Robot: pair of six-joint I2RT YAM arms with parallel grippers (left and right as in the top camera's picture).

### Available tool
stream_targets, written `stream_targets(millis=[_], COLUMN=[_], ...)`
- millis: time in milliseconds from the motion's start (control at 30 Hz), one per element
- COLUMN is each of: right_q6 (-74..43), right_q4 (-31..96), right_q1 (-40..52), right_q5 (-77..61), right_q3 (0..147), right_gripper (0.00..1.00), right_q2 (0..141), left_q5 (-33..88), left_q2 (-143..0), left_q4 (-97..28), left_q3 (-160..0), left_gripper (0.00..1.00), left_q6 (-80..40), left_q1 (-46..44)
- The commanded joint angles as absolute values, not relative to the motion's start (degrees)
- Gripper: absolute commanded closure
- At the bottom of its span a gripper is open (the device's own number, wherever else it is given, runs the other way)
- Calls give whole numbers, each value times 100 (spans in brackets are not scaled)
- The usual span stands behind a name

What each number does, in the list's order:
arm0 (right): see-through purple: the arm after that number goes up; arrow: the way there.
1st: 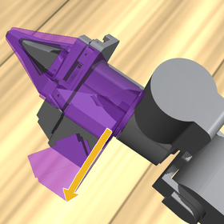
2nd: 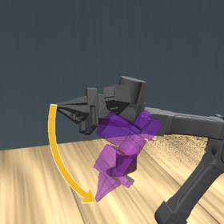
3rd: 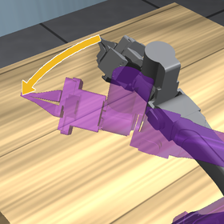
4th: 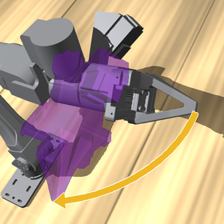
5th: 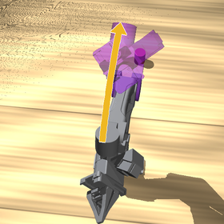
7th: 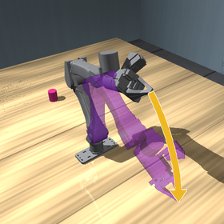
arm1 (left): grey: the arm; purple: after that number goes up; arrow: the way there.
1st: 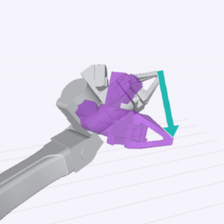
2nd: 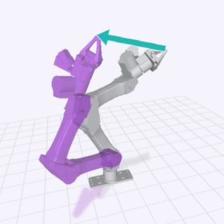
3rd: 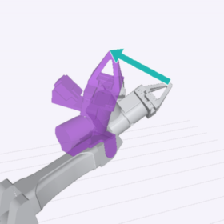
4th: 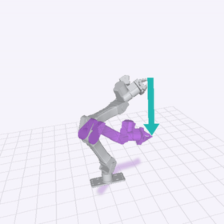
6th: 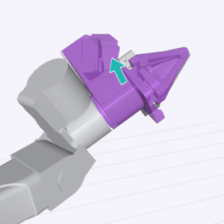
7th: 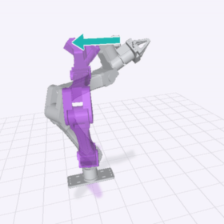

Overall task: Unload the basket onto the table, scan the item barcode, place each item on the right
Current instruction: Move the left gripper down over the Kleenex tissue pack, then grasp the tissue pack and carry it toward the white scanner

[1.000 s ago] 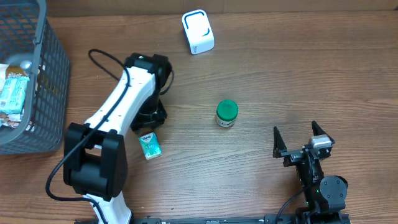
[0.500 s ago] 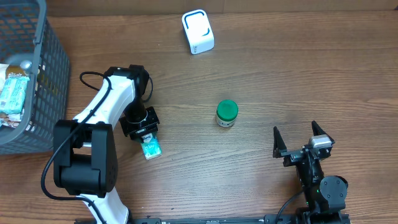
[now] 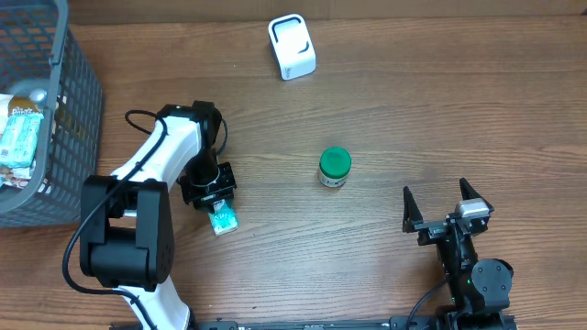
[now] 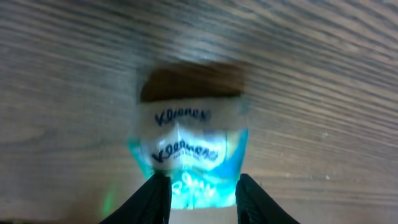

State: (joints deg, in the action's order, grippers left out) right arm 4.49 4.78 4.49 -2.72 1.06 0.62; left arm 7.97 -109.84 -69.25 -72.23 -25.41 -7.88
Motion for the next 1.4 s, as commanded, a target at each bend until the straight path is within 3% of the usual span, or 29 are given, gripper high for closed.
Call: stream_targets(millis=[0, 133, 267, 567, 600, 667, 700, 767, 1033, 1367], right_q6=[458, 458, 458, 458, 458, 458, 458, 458, 458, 458], right_q4=[464, 464, 464, 464, 462, 464, 462, 464, 464, 464], right_q1=[425, 425, 425, 425, 425, 425, 425, 425, 425, 425], right_q5=[-287, -287, -287, -287, -287, -287, -287, -287, -287, -287], right_q3=[45, 45, 45, 45, 45, 45, 45, 45, 45, 45], right_gripper=[0, 0, 0, 0, 0, 0, 0, 0, 0, 0], right_q2=[16, 16, 16, 16, 16, 16, 16, 16, 16, 16], left_q5=[915, 906, 915, 1181, 1293, 1645, 1772, 1798, 976, -613], left_q2=[-10997, -10997, -10997, -10995, -10995, -10995, -10997, -10997, -10997, -10997], left_q4=[-6820, -6825, -6888, -7406, -7439, -7507, -7516, -7491, -7609, -7684], left_q3=[-7048, -7041, -7124, -7940, -7977, -7988, -7988, -7988, -7852, -7804], left_gripper=[66, 68, 88, 96, 94, 69, 61, 52, 60, 50], left_q6=[-2447, -2443, -2379, -2008, -2010, -2008, -2008, -1968, -2593, -3782], left_q1=[-869, -910, -904, -904, -904, -902, -902, -902, -1186, -2167])
